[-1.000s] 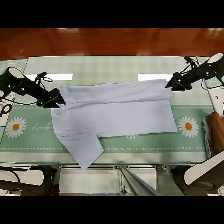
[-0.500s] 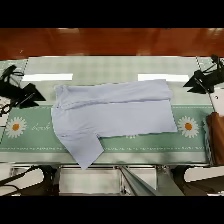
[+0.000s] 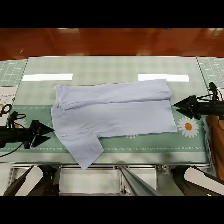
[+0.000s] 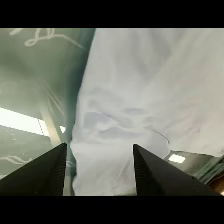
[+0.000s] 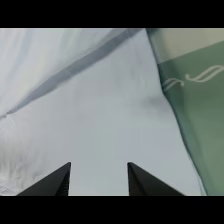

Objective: Fold the shirts.

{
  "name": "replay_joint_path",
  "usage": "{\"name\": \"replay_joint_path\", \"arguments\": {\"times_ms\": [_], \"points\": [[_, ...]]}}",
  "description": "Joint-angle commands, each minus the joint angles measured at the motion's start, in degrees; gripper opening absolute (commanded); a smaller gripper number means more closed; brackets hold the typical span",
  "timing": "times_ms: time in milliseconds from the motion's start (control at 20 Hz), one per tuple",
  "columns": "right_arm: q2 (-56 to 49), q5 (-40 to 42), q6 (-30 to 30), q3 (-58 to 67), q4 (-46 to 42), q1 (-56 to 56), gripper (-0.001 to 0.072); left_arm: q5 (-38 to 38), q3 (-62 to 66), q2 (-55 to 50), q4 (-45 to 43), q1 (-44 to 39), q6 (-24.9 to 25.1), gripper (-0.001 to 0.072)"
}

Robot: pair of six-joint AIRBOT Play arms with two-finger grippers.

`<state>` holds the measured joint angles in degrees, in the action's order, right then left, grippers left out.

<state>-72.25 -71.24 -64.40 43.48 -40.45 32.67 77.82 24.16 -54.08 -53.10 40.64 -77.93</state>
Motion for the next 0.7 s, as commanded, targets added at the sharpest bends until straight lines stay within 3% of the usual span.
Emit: {"name": "replay_joint_path", "arguments": {"times_ms": [0, 200, 550, 650], "points": [[3.21, 0.61, 1.92, -3.39, 3.23, 0.31, 0.0414, -1.79, -4.59, 1.05, 1.22, 1.01, 1.16, 0.0509], [3.26, 0.13, 1.90, -3.39, 4.35, 0.31, 0.0414, -4.50, -4.79, 0.70, 0.22, -3.48, 0.11, 0.0508], [3.26, 0.09, 1.66, -3.39, 4.33, 0.31, 0.0414, -12.96, -7.08, -6.93, 2.21, -22.45, -1.20, 0.0509], [3.26, 0.13, 1.51, -3.37, 4.33, 0.33, 0.0414, -14.75, -6.99, -7.63, 5.79, -25.46, 0.44, 0.0504]]}}
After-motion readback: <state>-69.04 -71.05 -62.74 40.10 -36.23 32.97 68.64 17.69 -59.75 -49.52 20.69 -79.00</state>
